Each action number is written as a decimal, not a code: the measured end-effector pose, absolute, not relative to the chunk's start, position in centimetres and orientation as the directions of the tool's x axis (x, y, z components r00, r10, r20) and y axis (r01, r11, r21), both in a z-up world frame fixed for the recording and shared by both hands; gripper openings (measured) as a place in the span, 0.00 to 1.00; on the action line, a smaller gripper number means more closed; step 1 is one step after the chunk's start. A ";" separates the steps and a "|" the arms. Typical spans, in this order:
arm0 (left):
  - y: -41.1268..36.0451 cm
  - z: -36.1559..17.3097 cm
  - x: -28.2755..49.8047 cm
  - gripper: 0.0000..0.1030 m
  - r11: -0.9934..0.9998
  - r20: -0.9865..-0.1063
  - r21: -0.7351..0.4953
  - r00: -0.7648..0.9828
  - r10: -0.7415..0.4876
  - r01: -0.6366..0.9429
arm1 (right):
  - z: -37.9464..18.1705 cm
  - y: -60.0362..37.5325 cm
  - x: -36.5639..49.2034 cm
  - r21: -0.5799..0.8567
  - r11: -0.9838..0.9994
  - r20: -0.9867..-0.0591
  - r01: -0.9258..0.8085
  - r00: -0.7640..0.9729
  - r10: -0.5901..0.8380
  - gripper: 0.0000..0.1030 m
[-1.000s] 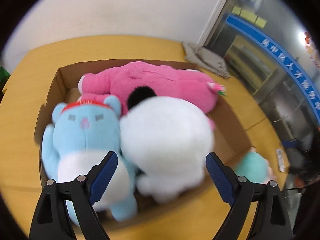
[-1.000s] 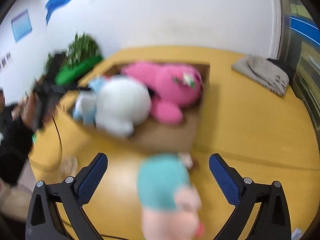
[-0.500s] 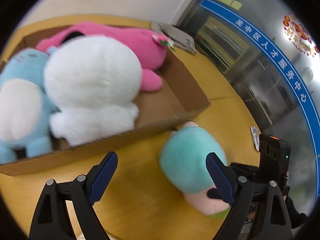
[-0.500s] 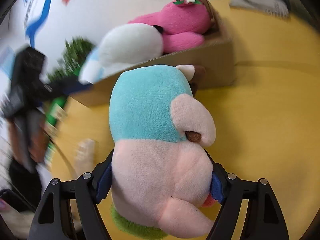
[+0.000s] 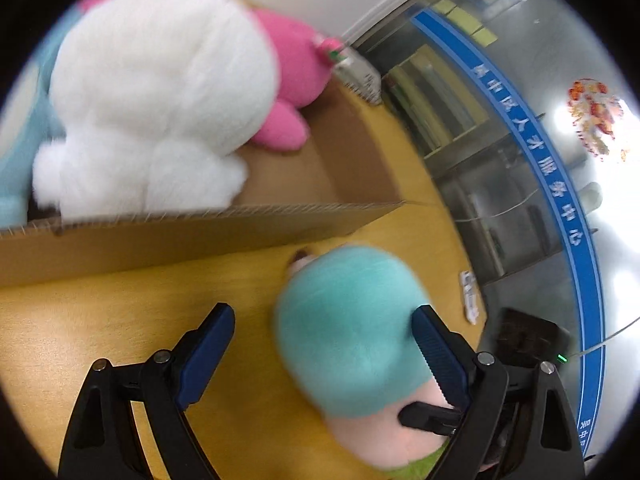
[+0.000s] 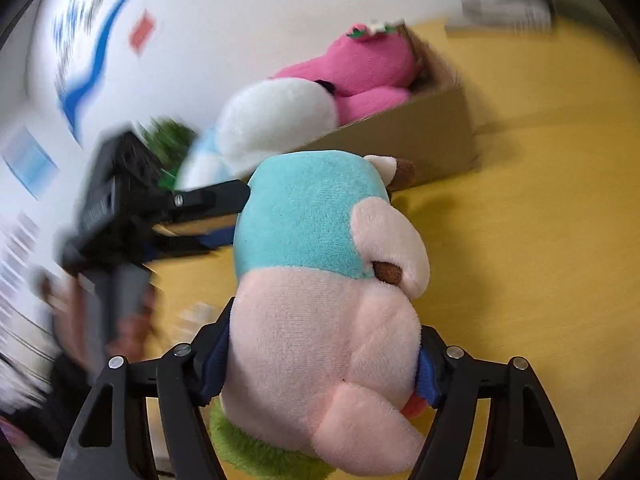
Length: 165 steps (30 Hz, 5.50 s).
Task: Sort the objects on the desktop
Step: 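Grasp the teal-and-pink plush with both grippers and lift it, then lower the teal-and-pink plush into the box beside the panda, then open both grippers and withdraw them from the box, then reach both grippers to the clear phone case on the table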
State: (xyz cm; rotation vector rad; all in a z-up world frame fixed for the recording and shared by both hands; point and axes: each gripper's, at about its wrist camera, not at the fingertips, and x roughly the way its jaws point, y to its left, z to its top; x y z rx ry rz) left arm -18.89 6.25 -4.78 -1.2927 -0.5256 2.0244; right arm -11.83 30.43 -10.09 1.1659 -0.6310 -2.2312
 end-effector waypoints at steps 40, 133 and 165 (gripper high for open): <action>15.8 -2.3 -40.0 0.95 -0.769 -0.792 -0.408 -0.229 0.566 -0.492 | -4.9 30.6 -27.5 0.636 -0.757 -0.602 0.149 -0.518 -0.608 0.98; -15.4 -2.8 -14.4 0.99 -0.922 -0.748 -0.382 -0.564 0.349 -0.064 | -4.0 28.6 -19.0 0.202 -0.945 -0.798 0.258 -0.516 -0.312 0.88; -9.8 -10.2 -9.2 0.98 -0.800 -0.778 -0.447 -0.269 0.568 -0.400 | -12.0 13.1 -0.8 -0.039 -0.741 -0.799 0.671 -0.466 -0.380 0.89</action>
